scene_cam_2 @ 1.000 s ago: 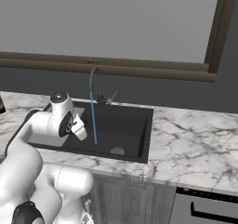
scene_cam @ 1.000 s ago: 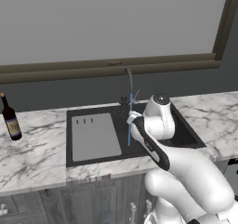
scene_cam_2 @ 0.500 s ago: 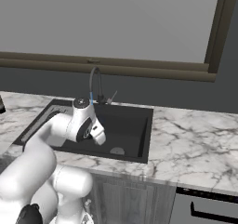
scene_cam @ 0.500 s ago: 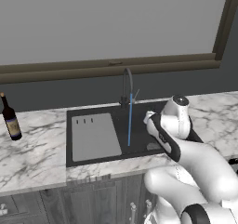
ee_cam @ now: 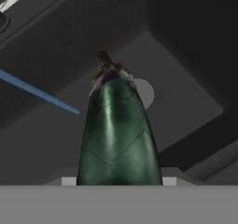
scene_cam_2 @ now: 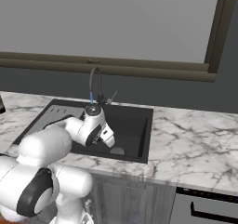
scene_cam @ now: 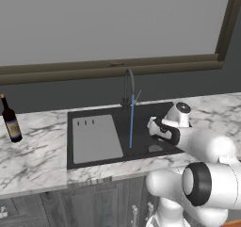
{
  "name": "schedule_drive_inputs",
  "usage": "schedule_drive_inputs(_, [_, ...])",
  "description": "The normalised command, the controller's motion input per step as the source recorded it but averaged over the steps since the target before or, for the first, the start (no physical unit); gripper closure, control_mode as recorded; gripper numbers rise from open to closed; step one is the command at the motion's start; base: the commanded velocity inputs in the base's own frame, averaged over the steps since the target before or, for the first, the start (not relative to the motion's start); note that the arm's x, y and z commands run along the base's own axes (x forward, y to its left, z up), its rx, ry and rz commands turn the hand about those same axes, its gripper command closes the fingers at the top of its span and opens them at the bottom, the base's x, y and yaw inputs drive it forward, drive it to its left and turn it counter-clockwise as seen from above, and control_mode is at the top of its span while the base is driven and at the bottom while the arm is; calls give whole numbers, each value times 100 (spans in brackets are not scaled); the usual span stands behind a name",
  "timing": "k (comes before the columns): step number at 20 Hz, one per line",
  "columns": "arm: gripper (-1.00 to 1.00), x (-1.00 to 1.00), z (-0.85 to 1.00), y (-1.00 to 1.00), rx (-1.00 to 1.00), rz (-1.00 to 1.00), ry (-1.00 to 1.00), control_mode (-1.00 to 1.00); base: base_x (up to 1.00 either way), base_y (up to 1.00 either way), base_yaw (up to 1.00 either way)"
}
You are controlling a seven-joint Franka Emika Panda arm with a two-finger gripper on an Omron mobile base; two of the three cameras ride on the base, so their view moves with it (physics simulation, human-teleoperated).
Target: Turn on the sink faucet. Then move the eggplant from the counter to the sink. Turn off the sink. Move the vegetable from the sink to the pot next to the stove. Finally move the pot to the rear left burner.
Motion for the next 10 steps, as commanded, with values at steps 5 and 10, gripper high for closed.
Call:
schedule_drive_inputs(5, [100, 50, -24, -4, 0, 7, 9, -100, 0, 0, 0])
schedule_drive_inputs(10, [100, 44, -29, -3, 0, 8, 10, -100, 0, 0, 0])
